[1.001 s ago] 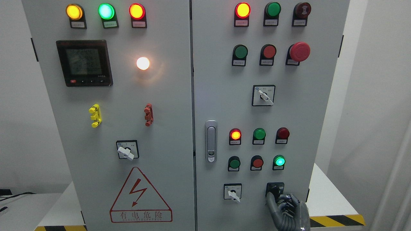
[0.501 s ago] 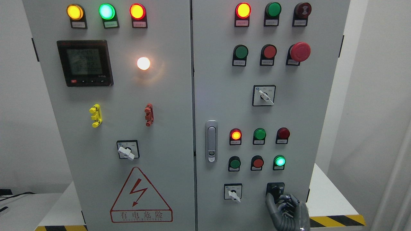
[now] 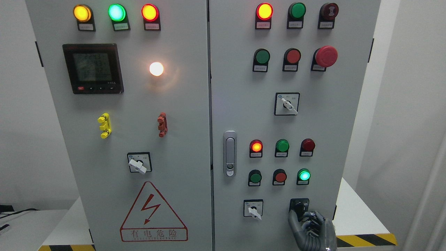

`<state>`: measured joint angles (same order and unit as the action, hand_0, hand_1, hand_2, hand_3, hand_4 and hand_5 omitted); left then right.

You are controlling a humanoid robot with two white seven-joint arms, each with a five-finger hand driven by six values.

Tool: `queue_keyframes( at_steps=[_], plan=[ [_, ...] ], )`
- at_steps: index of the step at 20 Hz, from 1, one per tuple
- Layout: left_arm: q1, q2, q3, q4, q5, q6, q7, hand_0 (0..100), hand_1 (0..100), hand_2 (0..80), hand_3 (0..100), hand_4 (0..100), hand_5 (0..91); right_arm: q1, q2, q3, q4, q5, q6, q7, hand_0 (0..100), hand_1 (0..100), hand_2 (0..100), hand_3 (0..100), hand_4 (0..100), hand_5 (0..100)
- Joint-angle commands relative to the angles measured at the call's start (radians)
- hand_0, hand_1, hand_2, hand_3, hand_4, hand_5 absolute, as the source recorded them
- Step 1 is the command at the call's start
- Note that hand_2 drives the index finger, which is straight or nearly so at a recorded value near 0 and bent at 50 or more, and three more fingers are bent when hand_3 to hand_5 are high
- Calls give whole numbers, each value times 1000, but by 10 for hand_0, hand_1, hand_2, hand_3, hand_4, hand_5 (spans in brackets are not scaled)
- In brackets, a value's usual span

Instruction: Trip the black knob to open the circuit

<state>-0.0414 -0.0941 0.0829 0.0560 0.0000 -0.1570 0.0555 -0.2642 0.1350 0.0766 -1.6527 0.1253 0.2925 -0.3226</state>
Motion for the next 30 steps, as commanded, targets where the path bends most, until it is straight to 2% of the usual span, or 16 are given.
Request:
queue_keyframes(
  at_steps=[1, 30],
  plan=[
    [0, -1, 0, 1, -31, 1, 0, 120, 389, 0, 0, 0, 0, 0, -2, -1, 2, 4, 0, -3, 310, 689, 572, 900, 908, 994],
    [0, 0, 0, -1, -31, 1, 0, 120, 389, 0, 0, 0, 0, 2, -2, -11, 13, 74, 0, -3, 304, 693, 566, 895, 902, 991]
  ],
)
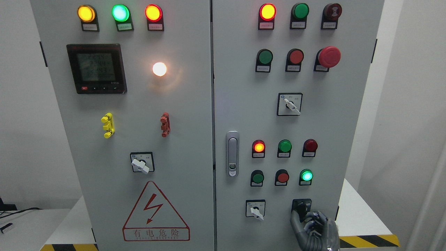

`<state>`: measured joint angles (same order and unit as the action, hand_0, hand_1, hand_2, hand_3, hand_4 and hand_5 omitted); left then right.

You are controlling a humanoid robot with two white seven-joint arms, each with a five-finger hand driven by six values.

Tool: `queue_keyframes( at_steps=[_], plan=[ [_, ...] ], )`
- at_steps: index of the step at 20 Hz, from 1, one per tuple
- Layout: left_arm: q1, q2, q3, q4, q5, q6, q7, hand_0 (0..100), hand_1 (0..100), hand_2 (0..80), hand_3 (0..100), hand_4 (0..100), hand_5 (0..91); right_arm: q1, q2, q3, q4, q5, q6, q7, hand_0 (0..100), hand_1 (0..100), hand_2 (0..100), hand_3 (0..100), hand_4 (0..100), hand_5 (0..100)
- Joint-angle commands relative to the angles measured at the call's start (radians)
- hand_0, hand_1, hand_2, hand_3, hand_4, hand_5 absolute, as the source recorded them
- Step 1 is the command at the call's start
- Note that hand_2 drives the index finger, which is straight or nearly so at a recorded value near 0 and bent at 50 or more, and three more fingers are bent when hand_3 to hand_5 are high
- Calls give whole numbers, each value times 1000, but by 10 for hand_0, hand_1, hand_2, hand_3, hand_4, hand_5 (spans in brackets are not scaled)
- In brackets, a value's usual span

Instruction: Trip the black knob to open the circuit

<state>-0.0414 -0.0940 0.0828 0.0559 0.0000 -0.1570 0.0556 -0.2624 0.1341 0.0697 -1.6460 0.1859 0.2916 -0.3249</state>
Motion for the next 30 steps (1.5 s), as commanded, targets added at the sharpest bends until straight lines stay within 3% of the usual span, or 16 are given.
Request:
queue_keyframes(
  at_steps=[1, 30],
  plan=[
    [0, 0, 0, -1, -31, 1, 0, 120, 389, 0, 0, 0, 0, 0, -1, -4, 6, 14, 1, 0, 304, 693, 566, 895, 902, 991],
    [0, 0, 0, 1, -31, 1, 0, 120, 389, 0, 0, 0, 0, 2, -1, -7, 14, 52, 1, 0, 298, 711, 558, 887, 894, 989]
  ],
)
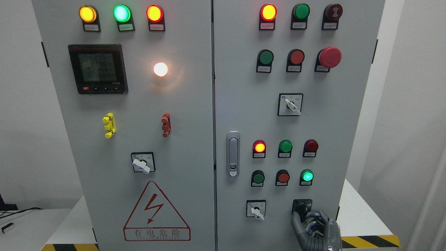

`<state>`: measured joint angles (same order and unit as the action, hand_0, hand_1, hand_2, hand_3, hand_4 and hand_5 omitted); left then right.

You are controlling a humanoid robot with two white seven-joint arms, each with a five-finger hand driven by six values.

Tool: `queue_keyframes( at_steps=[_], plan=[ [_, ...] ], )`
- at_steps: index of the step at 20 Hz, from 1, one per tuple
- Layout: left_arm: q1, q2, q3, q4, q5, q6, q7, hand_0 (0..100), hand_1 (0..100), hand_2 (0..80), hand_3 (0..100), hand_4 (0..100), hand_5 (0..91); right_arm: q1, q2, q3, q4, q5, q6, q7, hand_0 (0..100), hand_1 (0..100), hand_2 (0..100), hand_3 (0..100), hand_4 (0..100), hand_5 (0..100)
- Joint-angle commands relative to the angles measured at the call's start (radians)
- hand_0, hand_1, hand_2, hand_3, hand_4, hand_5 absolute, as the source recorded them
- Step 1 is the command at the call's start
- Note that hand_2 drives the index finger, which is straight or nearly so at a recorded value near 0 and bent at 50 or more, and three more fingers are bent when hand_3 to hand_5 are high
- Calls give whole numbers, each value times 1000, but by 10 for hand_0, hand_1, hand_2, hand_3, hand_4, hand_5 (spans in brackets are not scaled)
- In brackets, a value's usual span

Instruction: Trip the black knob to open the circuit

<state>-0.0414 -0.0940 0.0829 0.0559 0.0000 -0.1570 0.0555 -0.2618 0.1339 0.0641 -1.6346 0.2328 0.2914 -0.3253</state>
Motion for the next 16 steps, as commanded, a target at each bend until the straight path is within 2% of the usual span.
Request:
queue_keyframes(
  at_steps=[1, 16],
  plan=[
    [0, 0, 0, -1, -31, 1, 0, 120, 389, 0, 0, 0, 0, 1, 0, -1, 2, 13, 2, 0, 298, 711, 558, 886, 894, 989],
    [0, -1, 0, -1, -31, 1, 0, 120, 389, 0, 0, 0, 0, 1, 0, -3, 10, 49, -5, 0, 303, 720, 554, 882, 891, 987]
  ],
)
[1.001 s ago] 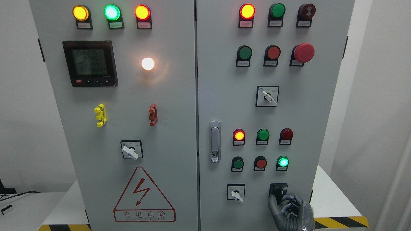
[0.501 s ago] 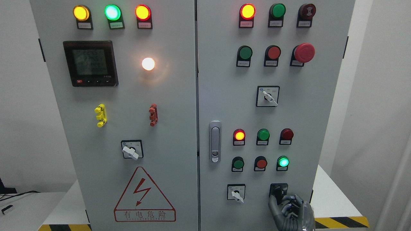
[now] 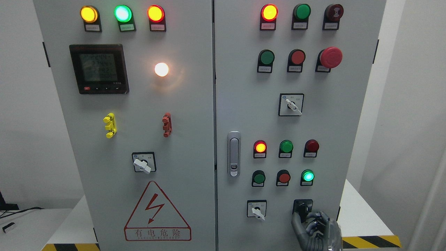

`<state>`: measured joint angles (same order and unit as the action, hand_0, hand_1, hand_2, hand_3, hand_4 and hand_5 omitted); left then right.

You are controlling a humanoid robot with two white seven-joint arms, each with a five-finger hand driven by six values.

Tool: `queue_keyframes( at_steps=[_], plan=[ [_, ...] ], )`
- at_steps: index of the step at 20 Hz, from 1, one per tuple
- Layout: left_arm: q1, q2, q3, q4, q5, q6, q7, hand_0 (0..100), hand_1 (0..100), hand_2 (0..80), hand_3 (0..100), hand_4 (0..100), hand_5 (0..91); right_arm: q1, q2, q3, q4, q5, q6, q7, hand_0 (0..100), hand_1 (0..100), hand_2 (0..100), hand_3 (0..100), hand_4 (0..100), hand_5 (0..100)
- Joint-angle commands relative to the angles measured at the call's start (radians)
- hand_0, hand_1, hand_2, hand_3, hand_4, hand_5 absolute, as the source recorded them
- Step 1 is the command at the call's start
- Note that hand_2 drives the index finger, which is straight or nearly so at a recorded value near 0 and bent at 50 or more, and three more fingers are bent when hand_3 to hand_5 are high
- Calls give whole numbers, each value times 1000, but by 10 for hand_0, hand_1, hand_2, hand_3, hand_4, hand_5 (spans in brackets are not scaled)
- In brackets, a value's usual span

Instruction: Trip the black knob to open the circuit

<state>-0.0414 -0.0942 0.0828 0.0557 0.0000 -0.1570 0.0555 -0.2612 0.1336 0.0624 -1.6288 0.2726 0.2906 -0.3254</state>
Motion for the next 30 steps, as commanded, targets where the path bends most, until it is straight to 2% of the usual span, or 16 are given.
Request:
queue_keyframes(
  at_steps=[1, 30],
  plan=[
    [0, 1, 0, 1, -31, 1, 0, 120, 389, 0, 0, 0, 0, 0, 0, -1, 4, 11, -4, 0, 303, 722, 552, 881, 890, 987],
    [0, 1, 0, 1, -31, 1, 0, 120, 389, 0, 0, 0, 0, 0, 0, -7, 4, 39, -10, 0, 283, 740, 541, 868, 883, 985]
  ],
)
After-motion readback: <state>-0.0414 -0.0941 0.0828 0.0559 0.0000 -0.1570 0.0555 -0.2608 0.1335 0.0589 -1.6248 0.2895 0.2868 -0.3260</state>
